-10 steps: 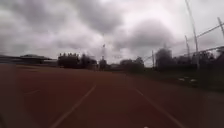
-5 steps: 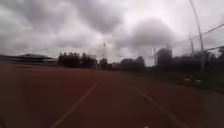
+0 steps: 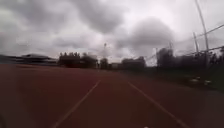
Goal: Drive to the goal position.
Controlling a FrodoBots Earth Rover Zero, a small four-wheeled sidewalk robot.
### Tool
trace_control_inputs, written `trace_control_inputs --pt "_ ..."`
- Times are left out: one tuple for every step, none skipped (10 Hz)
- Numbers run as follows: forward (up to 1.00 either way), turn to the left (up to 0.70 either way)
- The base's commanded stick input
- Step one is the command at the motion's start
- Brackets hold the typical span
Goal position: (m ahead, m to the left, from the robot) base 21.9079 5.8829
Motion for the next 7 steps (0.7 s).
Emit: trace_control_inputs --pt "0.7 0.0" --pt "0.7 0.0" --pt "0.7 0.0" --pt "0.7 0.0" --pt "0.7 0.0" --pt "0.7 0.0" --pt "0.7 0.0"
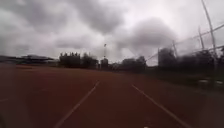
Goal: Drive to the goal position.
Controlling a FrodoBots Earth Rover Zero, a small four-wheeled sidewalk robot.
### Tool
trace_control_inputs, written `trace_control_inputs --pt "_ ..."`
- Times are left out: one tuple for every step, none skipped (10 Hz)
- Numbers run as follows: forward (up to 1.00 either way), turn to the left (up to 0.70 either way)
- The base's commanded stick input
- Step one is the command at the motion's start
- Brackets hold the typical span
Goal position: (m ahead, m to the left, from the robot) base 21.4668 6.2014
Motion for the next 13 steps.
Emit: trace_control_inputs --pt "0.7 0.0" --pt "0.7 0.0" --pt "0.7 0.0" --pt "0.7 0.0" --pt "0.7 0.0" --pt "0.7 0.0" --pt "0.7 0.0" --pt "0.7 0.0" --pt "0.7 0.0" --pt "0.7 0.0" --pt "0.7 0.0" --pt "0.7 0.0" --pt "0.7 0.0"
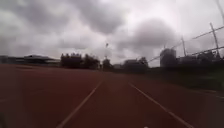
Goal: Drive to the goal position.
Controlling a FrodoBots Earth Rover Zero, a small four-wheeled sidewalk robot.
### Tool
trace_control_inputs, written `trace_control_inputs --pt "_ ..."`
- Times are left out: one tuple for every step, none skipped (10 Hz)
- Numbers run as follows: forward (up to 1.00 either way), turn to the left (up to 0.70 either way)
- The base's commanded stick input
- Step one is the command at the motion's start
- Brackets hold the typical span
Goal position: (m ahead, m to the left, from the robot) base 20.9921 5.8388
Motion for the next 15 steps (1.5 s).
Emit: trace_control_inputs --pt "0.7 0.0" --pt "0.7 0.0" --pt "0.7 0.0" --pt "0.7 0.0" --pt "0.7 0.0" --pt "0.7 0.0" --pt "0.7 0.0" --pt "0.7 0.0" --pt "0.7 0.0" --pt "0.7 0.0" --pt "0.7 0.0" --pt "0.7 0.0" --pt "0.7 0.0" --pt "0.7 0.0" --pt "0.7 0.0"
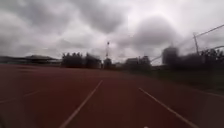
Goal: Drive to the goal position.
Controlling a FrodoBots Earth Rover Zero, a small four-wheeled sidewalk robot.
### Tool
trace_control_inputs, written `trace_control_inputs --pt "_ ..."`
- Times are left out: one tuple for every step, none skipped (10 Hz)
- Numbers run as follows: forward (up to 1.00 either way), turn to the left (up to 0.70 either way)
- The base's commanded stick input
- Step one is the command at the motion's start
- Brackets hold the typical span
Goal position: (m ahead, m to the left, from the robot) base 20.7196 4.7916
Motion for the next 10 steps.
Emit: trace_control_inputs --pt "0.7 0.0" --pt "0.7 0.0" --pt "0.7 0.0" --pt "0.7 0.0" --pt "0.7 0.0" --pt "0.7 0.0" --pt "0.7 0.0" --pt "0.7 0.0" --pt "0.7 0.0" --pt "0.7 0.0"
